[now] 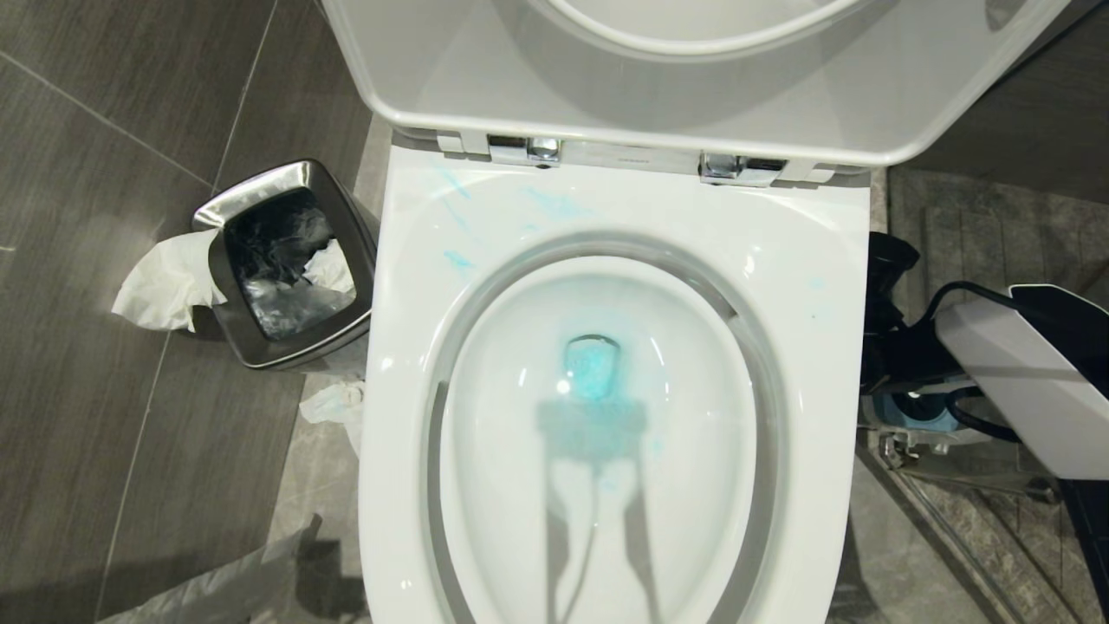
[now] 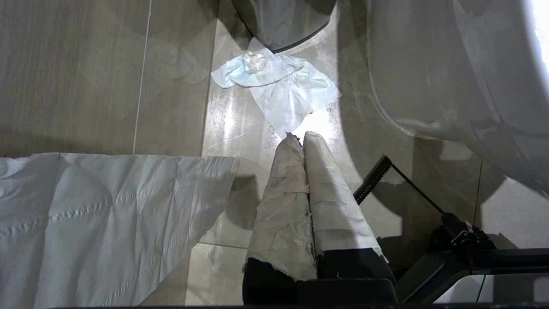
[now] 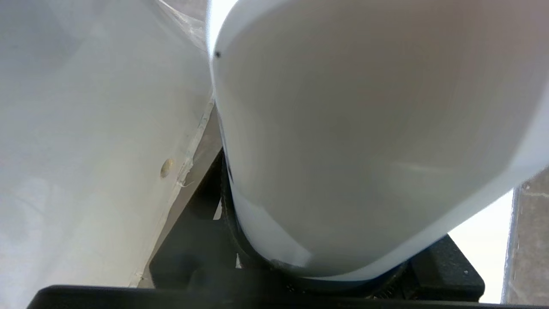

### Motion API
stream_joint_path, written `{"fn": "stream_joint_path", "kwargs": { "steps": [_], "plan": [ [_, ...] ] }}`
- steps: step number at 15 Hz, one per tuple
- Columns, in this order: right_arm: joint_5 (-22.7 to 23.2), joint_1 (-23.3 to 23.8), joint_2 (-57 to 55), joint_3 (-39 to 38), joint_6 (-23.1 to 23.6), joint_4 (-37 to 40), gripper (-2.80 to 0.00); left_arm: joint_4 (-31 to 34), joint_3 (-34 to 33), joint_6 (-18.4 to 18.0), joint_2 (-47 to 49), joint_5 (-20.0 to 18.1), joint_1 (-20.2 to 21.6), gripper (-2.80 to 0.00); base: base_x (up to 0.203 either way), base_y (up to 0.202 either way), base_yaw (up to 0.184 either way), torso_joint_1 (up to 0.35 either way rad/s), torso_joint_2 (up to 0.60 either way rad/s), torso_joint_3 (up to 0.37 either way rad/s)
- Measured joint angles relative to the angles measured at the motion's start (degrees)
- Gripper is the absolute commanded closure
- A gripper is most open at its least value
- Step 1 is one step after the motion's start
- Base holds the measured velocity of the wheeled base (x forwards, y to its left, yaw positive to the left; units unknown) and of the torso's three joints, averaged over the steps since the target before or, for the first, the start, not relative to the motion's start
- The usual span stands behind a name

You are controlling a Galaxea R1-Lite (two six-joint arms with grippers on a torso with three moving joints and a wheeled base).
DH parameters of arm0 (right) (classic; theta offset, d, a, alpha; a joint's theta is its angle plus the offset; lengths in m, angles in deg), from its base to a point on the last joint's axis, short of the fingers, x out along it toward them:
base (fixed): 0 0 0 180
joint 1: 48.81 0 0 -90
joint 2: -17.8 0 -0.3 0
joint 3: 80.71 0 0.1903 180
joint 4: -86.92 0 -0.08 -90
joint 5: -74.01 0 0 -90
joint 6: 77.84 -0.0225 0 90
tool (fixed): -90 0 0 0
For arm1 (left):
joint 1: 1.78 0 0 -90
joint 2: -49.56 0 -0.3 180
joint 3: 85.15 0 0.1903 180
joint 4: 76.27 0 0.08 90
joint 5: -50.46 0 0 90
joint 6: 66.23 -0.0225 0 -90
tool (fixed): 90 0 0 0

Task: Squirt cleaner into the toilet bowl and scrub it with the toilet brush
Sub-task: Place the cleaning agent on the floor

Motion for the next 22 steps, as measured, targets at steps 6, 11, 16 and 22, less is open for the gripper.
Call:
{"fn": "stream_joint_path", "kwargs": {
  "steps": [6, 11, 16, 22],
  "plan": [
    [-0.09, -0.20, -0.17, -0.33, 0.07, -0.20, -2.80, -0.01, 0.00, -0.07, 0.00, -0.01, 0.00, 0.00, 0.000, 0.000, 0.000, 0.000, 0.00, 0.000],
    [-0.09, -0.30, -0.37, -1.17, 0.07, -0.11, -2.80, -0.02, 0.00, -0.12, 0.00, -0.01, 0.00, 0.00, 0.000, 0.000, 0.000, 0.000, 0.00, 0.000],
    [-0.40, -0.28, 0.10, -5.93, -0.07, -0.54, -2.80, -0.02, 0.00, -0.17, 0.00, -0.02, 0.00, 0.00, 0.000, 0.000, 0.000, 0.000, 0.00, 0.000],
    [-0.38, -1.10, 0.80, -10.29, -0.26, -2.65, -2.80, 0.00, 0.00, -0.32, 0.00, -0.02, 0.00, 0.00, 0.000, 0.000, 0.000, 0.000, 0.00, 0.000]
  ]
}}
